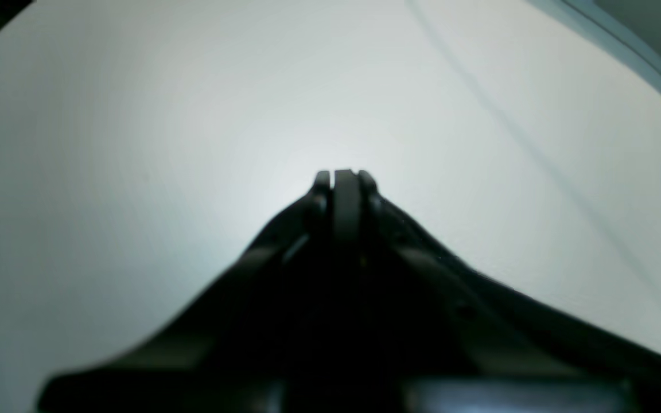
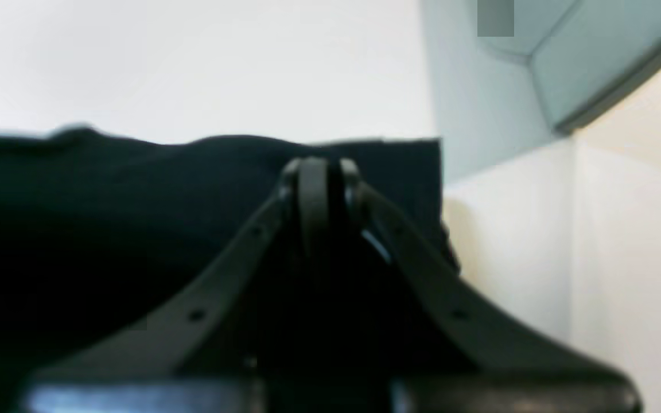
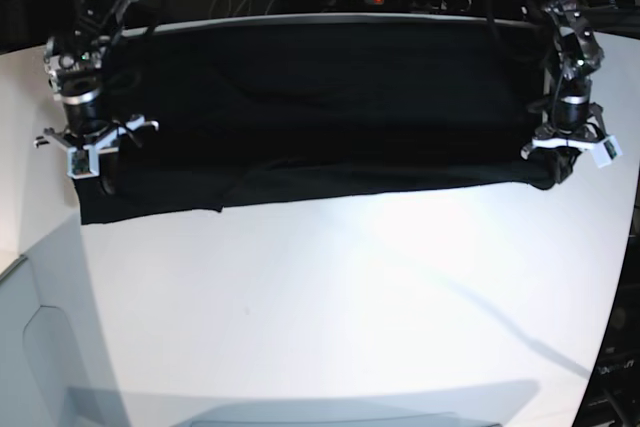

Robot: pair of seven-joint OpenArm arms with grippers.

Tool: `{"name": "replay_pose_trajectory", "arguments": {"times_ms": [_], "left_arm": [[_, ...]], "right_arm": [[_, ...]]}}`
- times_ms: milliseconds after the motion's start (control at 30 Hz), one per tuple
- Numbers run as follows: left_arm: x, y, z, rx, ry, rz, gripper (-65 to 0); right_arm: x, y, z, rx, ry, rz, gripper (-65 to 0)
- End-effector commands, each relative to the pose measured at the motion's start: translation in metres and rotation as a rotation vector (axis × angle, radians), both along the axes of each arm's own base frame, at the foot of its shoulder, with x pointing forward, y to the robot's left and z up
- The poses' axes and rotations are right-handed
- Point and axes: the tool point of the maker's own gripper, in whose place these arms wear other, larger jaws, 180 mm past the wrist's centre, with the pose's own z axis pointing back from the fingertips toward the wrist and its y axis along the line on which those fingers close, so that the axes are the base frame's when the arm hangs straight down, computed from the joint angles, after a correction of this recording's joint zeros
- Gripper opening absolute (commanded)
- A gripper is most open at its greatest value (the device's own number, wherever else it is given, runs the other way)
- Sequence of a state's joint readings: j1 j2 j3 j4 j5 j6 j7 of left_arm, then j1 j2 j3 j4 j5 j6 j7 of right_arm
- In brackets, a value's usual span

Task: Fold the T-shirt properly
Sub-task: 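Grasp the strip's ends with both grippers and pull them taut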

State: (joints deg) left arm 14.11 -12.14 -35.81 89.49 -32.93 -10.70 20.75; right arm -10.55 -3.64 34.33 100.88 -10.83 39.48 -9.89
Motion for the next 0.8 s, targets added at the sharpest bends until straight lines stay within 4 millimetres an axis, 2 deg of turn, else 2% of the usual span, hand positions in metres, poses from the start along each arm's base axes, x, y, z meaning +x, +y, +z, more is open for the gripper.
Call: {"name": "replay_pose_trajectory", "arguments": {"times_ms": [0, 133, 433, 533, 667, 767], "left_arm": [[0.005, 0.002, 0.018, 0.021, -0.059, -0.002, -64.9], [-0.005, 0.005, 0.018, 0.017, -0.059, 0.025, -64.9], [-0.013, 0.008, 0.031, 0.03, -0.09, 0.051, -64.9], [-0.022, 0.007, 0.025, 0.034, -0.065, 0.049, -64.9], [-0.031, 0.008, 0.015, 0.027, -0.033, 0.054, -64.9], [-0.032, 0.003, 0.011, 0.026, -0.026, 0.019, -64.9]], "right_arm": [[0.002, -0.001, 0.012, 0.001, -0.049, 0.01, -65.0], [-0.01, -0.009, 0.005, -0.001, -0.021, -0.017, -65.0], [-0.017, -0.011, 0.0, -0.007, -0.001, -0.017, -65.0], [-0.017, -0.011, -0.003, -0.002, 0.005, -0.017, -65.0], [-0.021, -0.01, -0.02, 0.028, 0.044, -0.023, -65.0], [-0.022, -0.01, -0.024, 0.036, 0.053, -0.024, -65.0]]}}
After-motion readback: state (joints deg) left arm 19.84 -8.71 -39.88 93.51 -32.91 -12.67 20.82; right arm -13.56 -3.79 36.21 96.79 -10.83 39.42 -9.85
